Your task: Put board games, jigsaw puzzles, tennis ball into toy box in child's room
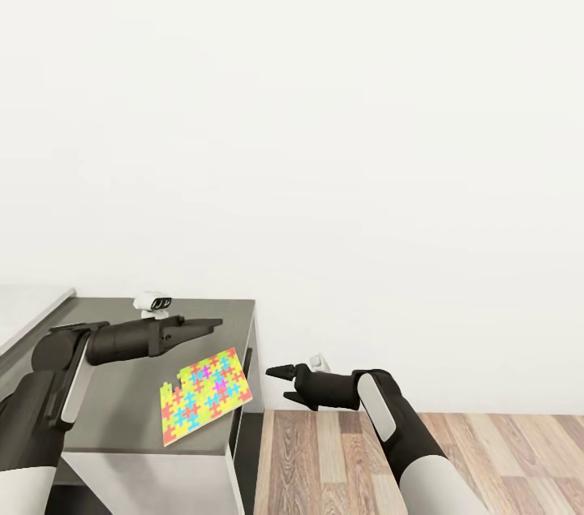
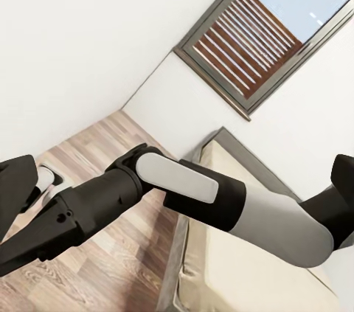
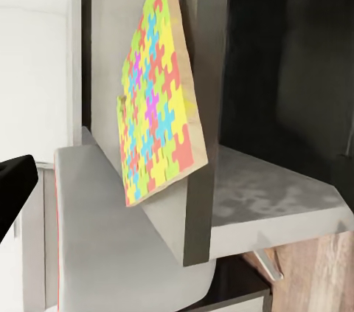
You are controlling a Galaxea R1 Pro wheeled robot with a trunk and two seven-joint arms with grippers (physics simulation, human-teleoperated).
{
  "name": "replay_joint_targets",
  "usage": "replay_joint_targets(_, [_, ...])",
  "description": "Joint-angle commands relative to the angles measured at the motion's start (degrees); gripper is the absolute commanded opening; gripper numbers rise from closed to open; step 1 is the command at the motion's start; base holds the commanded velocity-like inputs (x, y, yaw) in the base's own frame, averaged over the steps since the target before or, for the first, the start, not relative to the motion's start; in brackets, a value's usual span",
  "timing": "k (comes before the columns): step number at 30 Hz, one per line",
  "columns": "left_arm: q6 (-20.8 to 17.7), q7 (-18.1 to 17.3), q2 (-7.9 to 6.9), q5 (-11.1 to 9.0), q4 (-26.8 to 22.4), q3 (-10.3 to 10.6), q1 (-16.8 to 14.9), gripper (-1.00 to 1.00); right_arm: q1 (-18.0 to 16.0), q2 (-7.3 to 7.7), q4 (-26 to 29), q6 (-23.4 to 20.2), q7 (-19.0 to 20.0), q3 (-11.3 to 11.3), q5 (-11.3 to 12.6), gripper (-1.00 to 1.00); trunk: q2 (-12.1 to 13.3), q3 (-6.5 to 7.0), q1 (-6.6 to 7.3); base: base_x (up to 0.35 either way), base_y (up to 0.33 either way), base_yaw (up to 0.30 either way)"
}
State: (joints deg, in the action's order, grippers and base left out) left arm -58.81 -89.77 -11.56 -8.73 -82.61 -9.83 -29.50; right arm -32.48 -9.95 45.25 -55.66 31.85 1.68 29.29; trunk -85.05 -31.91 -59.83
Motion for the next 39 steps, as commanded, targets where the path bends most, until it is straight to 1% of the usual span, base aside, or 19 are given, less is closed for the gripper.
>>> replay_joint_targets(1, [-0.6, -0.2, -0.02, 0.0, 0.0, 0.0, 0.0, 1.0, 0.0, -0.05, 0.0, -0.3, 0.2, 0.2, -0.2, 1.0, 0.0, -0.06, 0.0, 0.0, 0.0, 0.0])
replay_joint_targets(5, [-0.6, -0.2, -0.04, 0.0, 0.0, -0.1, 0.0, 1.0, 0.0, -0.05, 0.0, -0.2, 0.2, 0.2, -0.2, 1.0, 0.0, -0.06, 0.0, 0.0, 0.03, 0.0])
replay_joint_targets(12, [-0.6, -0.2, -0.1, 0.0, -0.1, -0.2, 0.0, 1.0, 0.0, -0.05, 0.0, -0.2, 0.2, 0.2, -0.2, 1.0, 0.0, -0.06, 0.0, 0.0, 0.158, 0.0])
replay_joint_targets(25, [-0.5, -0.2, -0.04, 0.0, -0.1, -0.2, 0.0, 1.0, 0.0, -0.05, 0.0, -0.2, 0.2, 0.2, -0.2, 1.0, 0.0, -0.06, 0.0, 0.0, 0.021, 0.0])
replay_joint_targets(32, [-0.4, -0.2, -0.04, 0.0, 0.0, -0.2, 0.0, 1.0, 0.0, -0.05, 0.0, -0.2, 0.2, 0.2, -0.2, 1.0, 0.0, -0.06, 0.0, 0.0, 0.171, 0.0])
replay_joint_targets(39, [-0.3, -0.2, -0.04, 0.0, 0.0, -0.2, 0.0, 1.0, 0.0, -0.05, 0.0, -0.2, 0.2, 0.2, -0.2, 1.0, 0.0, -0.06, 0.0, 0.0, 0.041, 0.0])
